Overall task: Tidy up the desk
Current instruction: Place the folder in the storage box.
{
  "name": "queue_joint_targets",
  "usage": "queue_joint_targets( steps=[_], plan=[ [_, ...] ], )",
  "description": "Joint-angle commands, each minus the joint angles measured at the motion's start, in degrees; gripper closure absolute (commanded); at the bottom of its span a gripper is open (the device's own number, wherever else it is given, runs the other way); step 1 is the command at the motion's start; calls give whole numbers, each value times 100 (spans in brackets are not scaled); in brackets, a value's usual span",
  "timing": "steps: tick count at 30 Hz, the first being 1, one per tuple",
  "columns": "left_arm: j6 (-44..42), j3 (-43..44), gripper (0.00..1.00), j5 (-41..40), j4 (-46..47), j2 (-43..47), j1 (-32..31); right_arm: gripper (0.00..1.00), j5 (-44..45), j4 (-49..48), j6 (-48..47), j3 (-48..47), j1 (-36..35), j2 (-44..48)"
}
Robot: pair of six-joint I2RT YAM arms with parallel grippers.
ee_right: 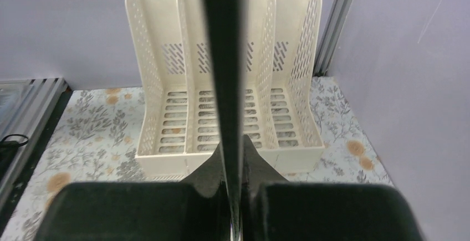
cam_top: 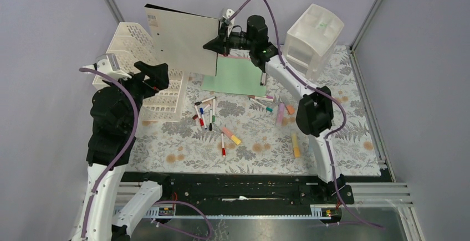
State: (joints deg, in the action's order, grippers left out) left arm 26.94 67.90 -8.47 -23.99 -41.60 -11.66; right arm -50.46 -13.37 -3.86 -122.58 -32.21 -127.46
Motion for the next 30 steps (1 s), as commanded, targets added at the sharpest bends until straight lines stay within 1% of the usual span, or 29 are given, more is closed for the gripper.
queue_joint_targets(
  steps=[1, 5, 11, 16, 30],
  plan=[
    [492, 333, 1, -249, -86, -220, 32, 100, -149, -1485, 482, -783, -18, -435],
    [663, 364, 1, -440, -238, -239, 32, 100, -67, -2077, 952, -1169, -59, -936],
    [317, 732, 1, -676, -533, -416, 32, 100, 305, -2720, 1061, -1430, -293, -1370],
    [120, 899, 1, -778, -574, -517, 32, 100, 448, -2949, 1017, -1842, -442, -1749],
    [96, 1178, 1, -901, -635, -626, 32, 100, 1271, -3526, 540, -2249, -830, -2329]
  ],
)
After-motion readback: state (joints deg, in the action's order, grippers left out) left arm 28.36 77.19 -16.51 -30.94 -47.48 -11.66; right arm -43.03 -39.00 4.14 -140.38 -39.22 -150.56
